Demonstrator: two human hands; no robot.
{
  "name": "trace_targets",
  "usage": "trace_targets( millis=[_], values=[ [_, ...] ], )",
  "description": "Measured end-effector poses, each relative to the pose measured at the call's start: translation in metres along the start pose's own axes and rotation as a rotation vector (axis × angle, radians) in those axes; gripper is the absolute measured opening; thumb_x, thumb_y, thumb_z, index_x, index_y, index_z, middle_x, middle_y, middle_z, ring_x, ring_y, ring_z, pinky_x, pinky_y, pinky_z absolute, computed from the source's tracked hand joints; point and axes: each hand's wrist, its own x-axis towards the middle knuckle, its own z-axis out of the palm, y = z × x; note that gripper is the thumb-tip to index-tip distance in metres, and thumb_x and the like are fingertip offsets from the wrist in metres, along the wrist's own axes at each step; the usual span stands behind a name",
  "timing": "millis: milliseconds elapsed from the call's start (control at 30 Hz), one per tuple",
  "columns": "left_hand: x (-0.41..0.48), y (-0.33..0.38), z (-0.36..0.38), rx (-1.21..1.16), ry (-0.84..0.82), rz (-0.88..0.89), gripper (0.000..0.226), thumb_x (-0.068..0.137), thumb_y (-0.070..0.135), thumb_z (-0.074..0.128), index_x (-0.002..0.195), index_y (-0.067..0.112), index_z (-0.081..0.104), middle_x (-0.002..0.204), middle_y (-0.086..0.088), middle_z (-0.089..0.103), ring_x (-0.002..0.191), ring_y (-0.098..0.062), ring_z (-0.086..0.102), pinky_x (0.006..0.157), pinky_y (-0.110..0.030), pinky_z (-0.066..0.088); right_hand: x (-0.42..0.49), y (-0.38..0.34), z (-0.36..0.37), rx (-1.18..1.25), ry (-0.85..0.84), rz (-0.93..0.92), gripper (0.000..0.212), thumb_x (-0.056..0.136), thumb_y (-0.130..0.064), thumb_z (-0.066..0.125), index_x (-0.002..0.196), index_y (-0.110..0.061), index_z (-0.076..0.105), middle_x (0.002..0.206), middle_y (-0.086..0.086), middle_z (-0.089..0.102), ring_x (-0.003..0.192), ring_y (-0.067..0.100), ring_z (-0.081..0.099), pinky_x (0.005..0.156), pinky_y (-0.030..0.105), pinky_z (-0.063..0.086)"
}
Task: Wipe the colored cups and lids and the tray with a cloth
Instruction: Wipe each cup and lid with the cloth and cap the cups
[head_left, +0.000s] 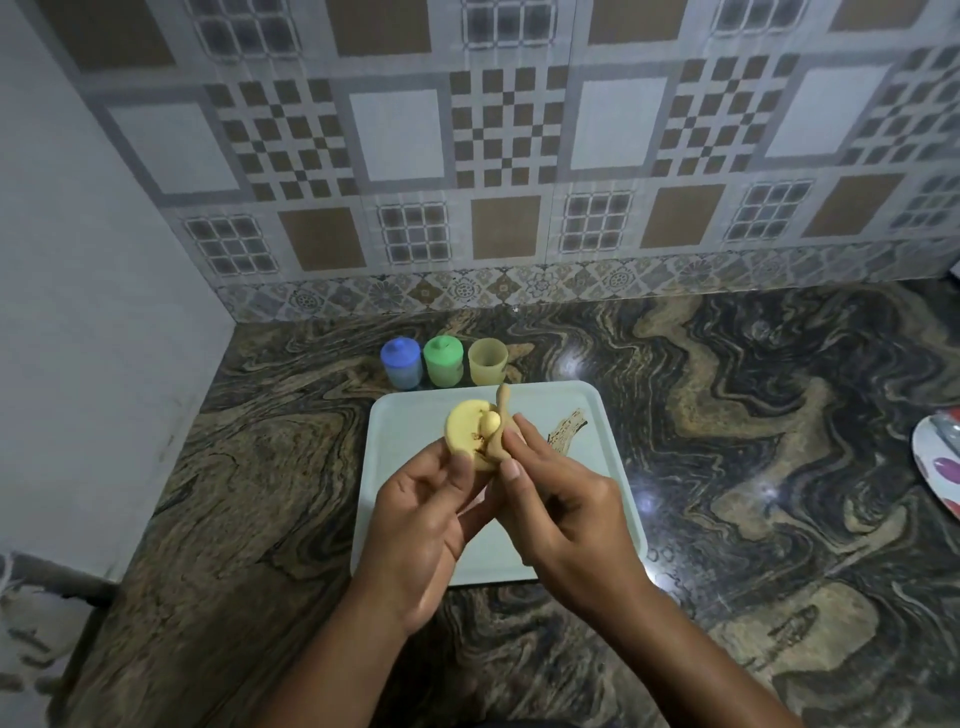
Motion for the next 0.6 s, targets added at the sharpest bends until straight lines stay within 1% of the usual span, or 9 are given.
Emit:
trace_targets(
  millis=[67,167,233,300,333,367,467,533,600],
  values=[
    [-0.0007,-0.0012,0.0017,0.071,-0.005,0.024,0.035,0.092,0.015,0.055,0.125,0.012,0.064,0.127,-0.010,0.068,0.120,-0.029,0.063,0.091,-0.036,0.055,0.0024,-0.0014,-0.0020,-0.039,0.012,-0.036,0.033,0.097,-0.015,0.062,0.129,-0.013,0.069,0.135,-0.004,0.065,0.140,0.003,0.047,0.109,0.018,0.044],
    [-0.0007,0.0006,0.0011,0.058,0.061,0.005,0.031,0.093,0.019,0.054,0.120,0.014,0.069,0.123,-0.014,0.069,0.116,-0.032,0.064,0.092,-0.047,0.049,0.0037,-0.0047,-0.0034,-0.115,0.036,-0.126,0.033,0.098,-0.021,0.061,0.128,-0.008,0.070,0.135,0.011,0.066,0.140,0.003,0.047,0.103,0.017,0.048],
    [-0.0003,0.0045,0.0006,0.009,0.092,-0.034,0.033,0.094,0.024,0.053,0.119,0.010,0.068,0.118,-0.015,0.070,0.098,-0.023,0.066,0.080,-0.039,0.048,0.0058,-0.0062,-0.0038,-0.116,0.054,-0.146,0.032,0.098,-0.019,0.061,0.126,-0.007,0.071,0.130,0.011,0.069,0.138,0.004,0.048,0.101,0.019,0.051],
    [0.0006,0.0064,0.0007,-0.046,0.114,-0.059,0.035,0.094,0.027,0.052,0.118,0.007,0.068,0.115,-0.014,0.070,0.085,-0.015,0.061,0.067,-0.030,0.045,0.0073,-0.0081,-0.0039,-0.112,0.067,-0.142,0.028,0.096,-0.012,0.064,0.123,-0.007,0.073,0.126,0.007,0.071,0.136,0.003,0.050,0.101,0.021,0.052],
    [0.0009,0.0063,0.0009,-0.069,0.123,-0.065,0.036,0.094,0.028,0.051,0.118,0.007,0.068,0.115,-0.014,0.070,0.085,-0.015,0.060,0.066,-0.029,0.044,0.0072,-0.0088,-0.0036,-0.107,0.068,-0.137,0.028,0.096,-0.011,0.064,0.122,-0.007,0.074,0.125,0.005,0.072,0.136,0.003,0.051,0.101,0.022,0.053],
    [0.0010,0.0065,0.0016,-0.082,0.127,-0.068,0.038,0.094,0.030,0.051,0.118,0.006,0.068,0.116,-0.014,0.070,0.089,-0.017,0.062,0.071,-0.033,0.046,0.0067,-0.0091,-0.0034,-0.099,0.070,-0.134,0.028,0.095,-0.010,0.065,0.121,-0.007,0.074,0.123,0.006,0.073,0.135,0.003,0.051,0.101,0.022,0.053],
    [-0.0002,0.0079,0.0062,-0.076,0.110,-0.062,0.041,0.099,0.032,0.042,0.121,0.007,0.066,0.124,-0.015,0.069,0.111,-0.025,0.066,0.097,-0.050,0.047,0.0054,-0.0082,-0.0019,-0.092,0.085,-0.127,0.027,0.094,-0.013,0.067,0.120,-0.007,0.075,0.118,0.009,0.075,0.134,0.004,0.053,0.095,0.027,0.058],
    [-0.0030,0.0078,0.0078,-0.077,0.066,-0.044,0.041,0.100,0.031,0.039,0.116,0.008,0.070,0.125,-0.016,0.068,0.117,-0.027,0.065,0.095,-0.045,0.054,0.0055,-0.0076,-0.0007,-0.104,0.107,-0.141,0.026,0.094,-0.016,0.068,0.118,-0.008,0.076,0.121,0.010,0.073,0.133,0.004,0.054,0.092,0.029,0.059],
    [-0.0049,0.0083,0.0071,-0.018,0.032,-0.018,0.036,0.098,0.026,0.044,0.113,0.008,0.071,0.124,-0.018,0.068,0.117,-0.029,0.064,0.088,-0.039,0.057,0.0061,-0.0091,0.0001,-0.107,0.133,-0.153,0.026,0.094,-0.019,0.068,0.117,-0.009,0.076,0.115,0.011,0.076,0.132,0.003,0.055,0.093,0.024,0.058]
  ],
)
